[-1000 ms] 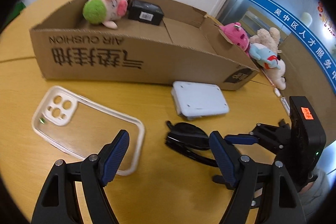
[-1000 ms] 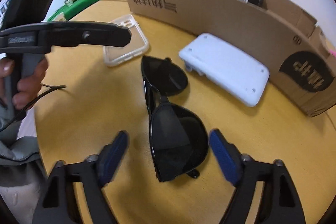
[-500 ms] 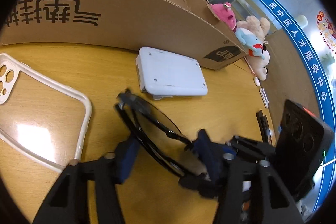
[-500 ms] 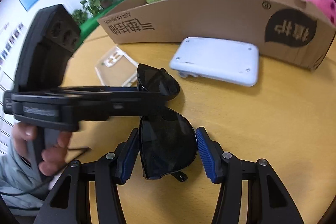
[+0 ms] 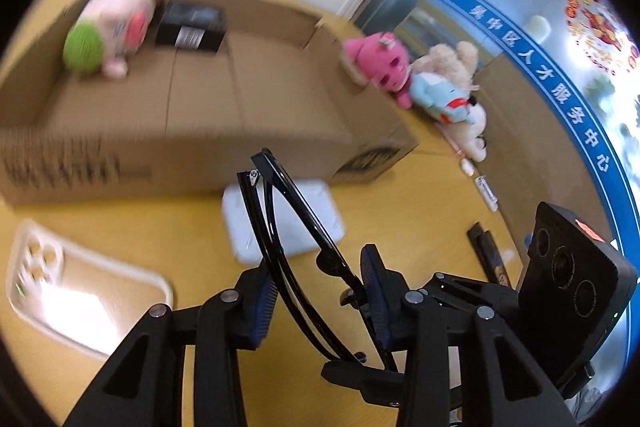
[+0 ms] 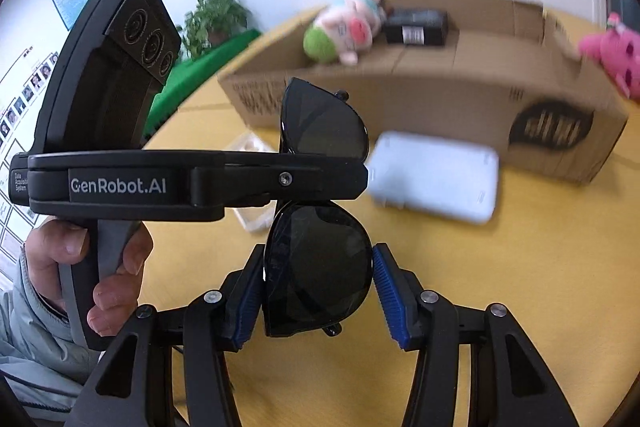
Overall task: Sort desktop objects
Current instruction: 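Grasp the black sunglasses by the bridge with the right tool and lift, then carry the sunglasses over the cardboard box and lower them inside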
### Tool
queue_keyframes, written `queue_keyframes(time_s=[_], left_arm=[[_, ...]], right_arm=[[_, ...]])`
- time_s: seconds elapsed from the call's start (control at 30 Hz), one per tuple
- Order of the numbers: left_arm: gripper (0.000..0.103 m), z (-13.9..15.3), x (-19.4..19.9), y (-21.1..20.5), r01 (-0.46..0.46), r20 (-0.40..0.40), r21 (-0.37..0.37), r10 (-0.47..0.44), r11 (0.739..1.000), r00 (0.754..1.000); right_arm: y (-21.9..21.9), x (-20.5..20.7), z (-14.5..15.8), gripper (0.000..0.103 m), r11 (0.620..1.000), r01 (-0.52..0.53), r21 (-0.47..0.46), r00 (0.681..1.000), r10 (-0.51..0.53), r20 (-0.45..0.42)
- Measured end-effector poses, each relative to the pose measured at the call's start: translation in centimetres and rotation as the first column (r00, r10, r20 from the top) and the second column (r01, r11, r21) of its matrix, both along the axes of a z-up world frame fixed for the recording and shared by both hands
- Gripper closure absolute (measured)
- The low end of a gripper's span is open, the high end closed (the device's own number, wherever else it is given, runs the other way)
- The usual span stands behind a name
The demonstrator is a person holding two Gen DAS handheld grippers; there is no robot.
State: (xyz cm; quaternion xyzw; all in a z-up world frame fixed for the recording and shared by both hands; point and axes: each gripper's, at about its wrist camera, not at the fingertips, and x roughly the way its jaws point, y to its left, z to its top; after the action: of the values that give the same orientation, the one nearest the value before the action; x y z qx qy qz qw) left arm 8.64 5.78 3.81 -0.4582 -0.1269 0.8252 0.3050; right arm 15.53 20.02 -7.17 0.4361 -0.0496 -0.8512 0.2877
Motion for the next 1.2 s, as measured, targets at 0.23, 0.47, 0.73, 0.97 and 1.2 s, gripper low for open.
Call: queue_keyframes(time_s=[0.23, 0.47, 0.73, 0.97, 1.2], left_arm=[[0.065, 7.0, -2.6, 1.8, 0.049, -0.143, -0.009, -0.05, 0.999, 0.988], [0.066, 13.3, -5.1, 2.6, 0.087, -0.254, 0.008, -0.082, 0.996, 0.964], [0.068, 19.8, -8.6, 3.3, 0.101, -0.357, 0.014, -0.089, 0.995, 0.93], [0.07, 23.0, -13.1, 4.5, 0.136, -0.375, 0.024, -0.117, 0.99, 0.919], [0.071, 22.7, -18.9, 5.3, 0.146, -0.338, 0.053, -0.12, 0.988, 0.933]], right_arm=[[1.4, -2.1, 6.4, 0.052, 0.999, 0.046, -0.025, 0.989, -0.048, -0.136], [2.1, -3.9, 12.4, 0.052, 0.996, 0.078, -0.039, 0.962, -0.086, -0.26], [2.7, -7.1, 19.4, 0.052, 0.995, 0.088, -0.052, 0.921, -0.101, -0.375], [3.7, -11.7, 23.1, 0.052, 0.994, 0.09, -0.057, 0.905, -0.105, -0.412], [4.6, -17.5, 24.1, 0.052, 0.993, 0.105, -0.05, 0.91, -0.116, -0.397]])
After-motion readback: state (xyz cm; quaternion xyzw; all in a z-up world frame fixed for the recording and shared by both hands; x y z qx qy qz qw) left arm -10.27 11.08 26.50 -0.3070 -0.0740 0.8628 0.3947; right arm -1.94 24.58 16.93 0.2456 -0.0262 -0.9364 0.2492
